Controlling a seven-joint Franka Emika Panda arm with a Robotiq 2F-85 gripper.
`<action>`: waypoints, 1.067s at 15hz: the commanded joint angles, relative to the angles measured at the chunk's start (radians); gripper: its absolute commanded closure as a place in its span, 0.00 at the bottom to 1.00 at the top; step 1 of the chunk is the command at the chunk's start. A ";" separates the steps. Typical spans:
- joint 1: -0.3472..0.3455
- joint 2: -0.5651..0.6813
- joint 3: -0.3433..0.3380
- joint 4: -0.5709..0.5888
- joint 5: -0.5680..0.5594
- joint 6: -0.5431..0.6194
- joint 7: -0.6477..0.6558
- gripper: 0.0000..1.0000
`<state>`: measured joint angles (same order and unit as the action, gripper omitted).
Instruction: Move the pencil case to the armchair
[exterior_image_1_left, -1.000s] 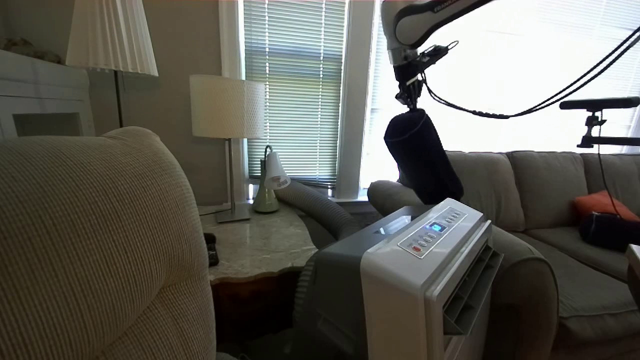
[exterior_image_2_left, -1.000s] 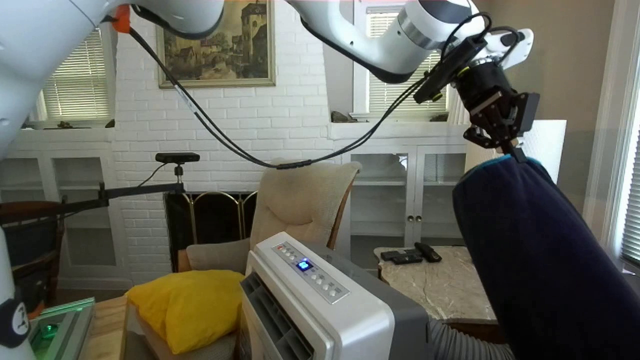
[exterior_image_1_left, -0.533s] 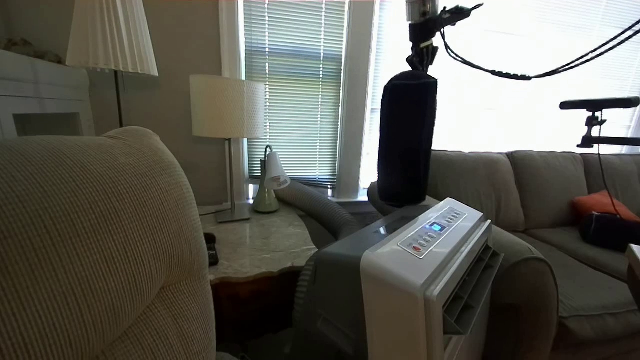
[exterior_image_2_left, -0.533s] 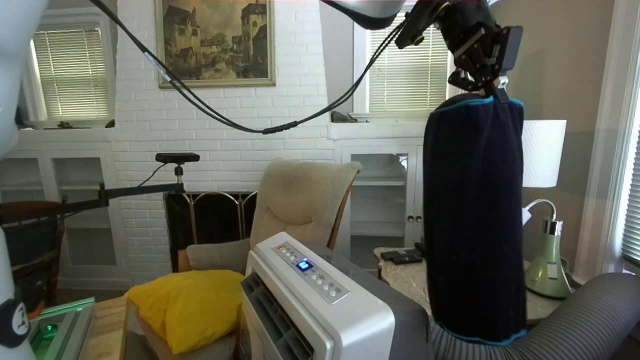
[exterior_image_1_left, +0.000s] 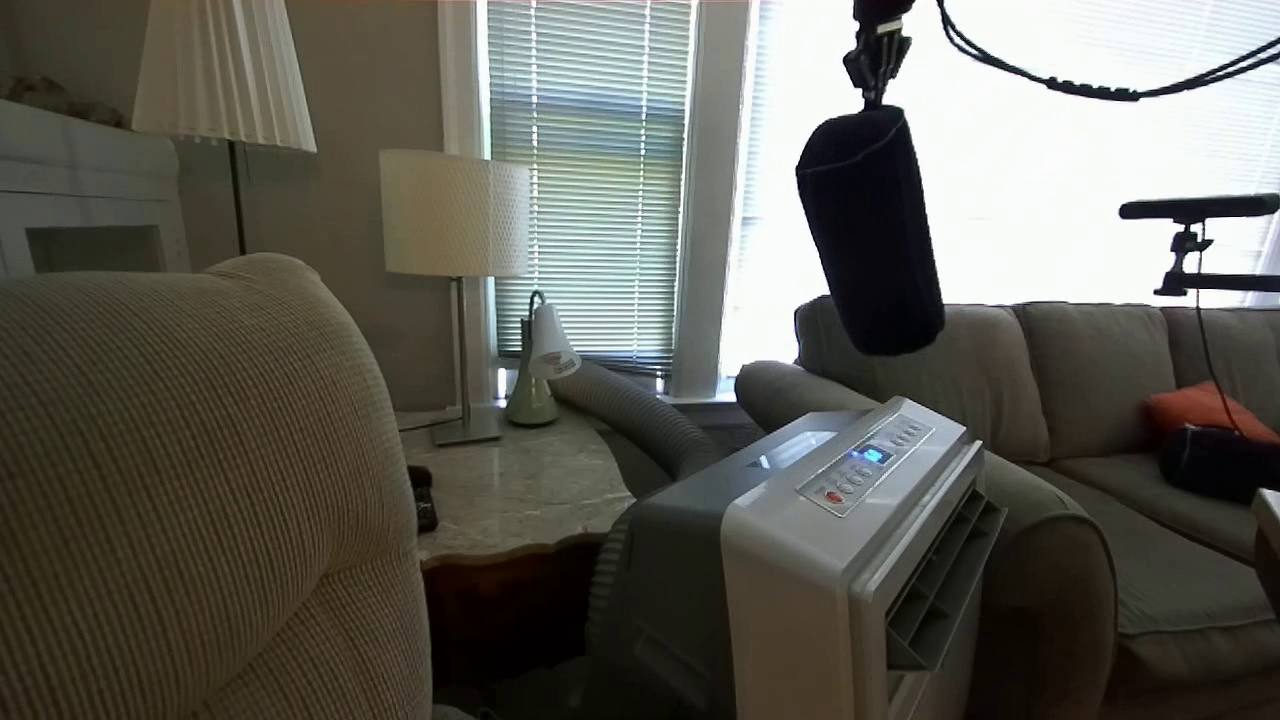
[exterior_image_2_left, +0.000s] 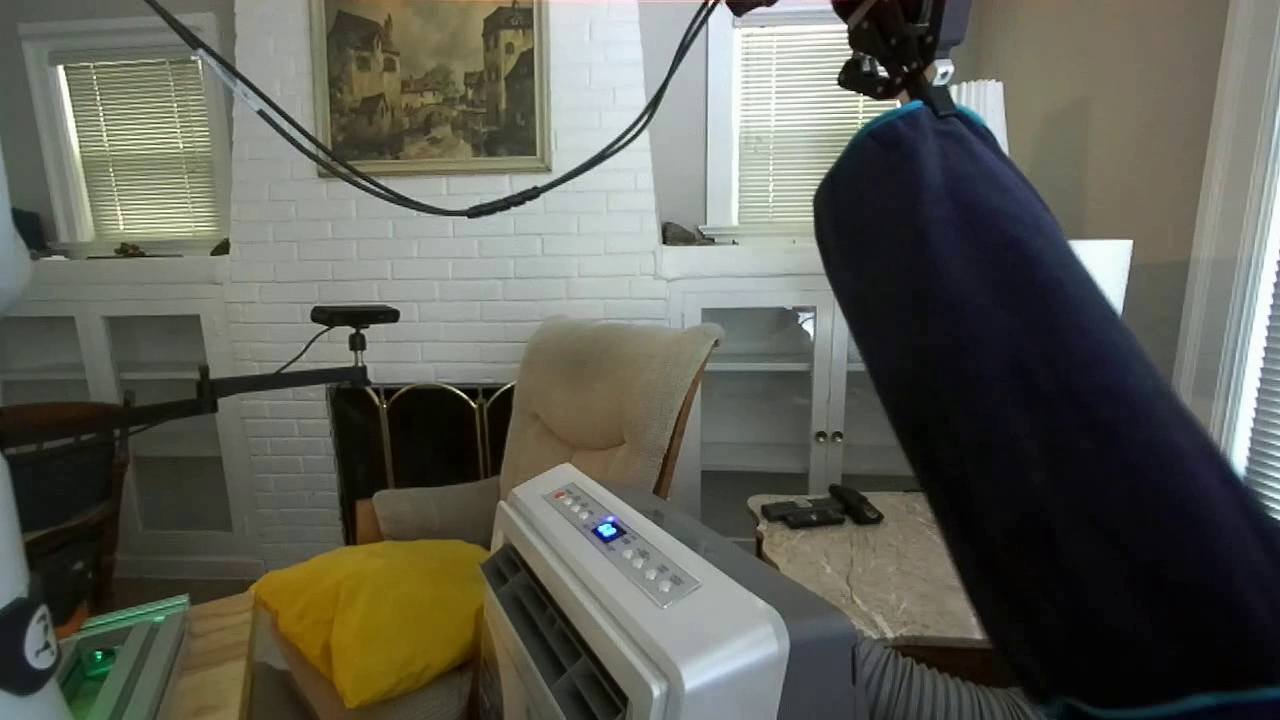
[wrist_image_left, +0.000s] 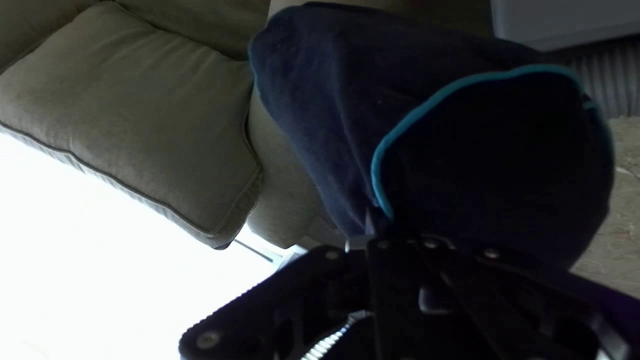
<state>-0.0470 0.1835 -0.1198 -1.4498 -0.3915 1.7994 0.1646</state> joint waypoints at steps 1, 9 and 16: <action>0.033 -0.223 0.039 -0.223 -0.026 0.022 -0.012 0.99; 0.078 -0.536 0.177 -0.508 -0.010 0.000 0.009 0.99; 0.110 -0.686 0.283 -0.656 0.005 -0.015 0.036 0.99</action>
<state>0.0508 -0.4299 0.1390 -2.0419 -0.3920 1.7862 0.1780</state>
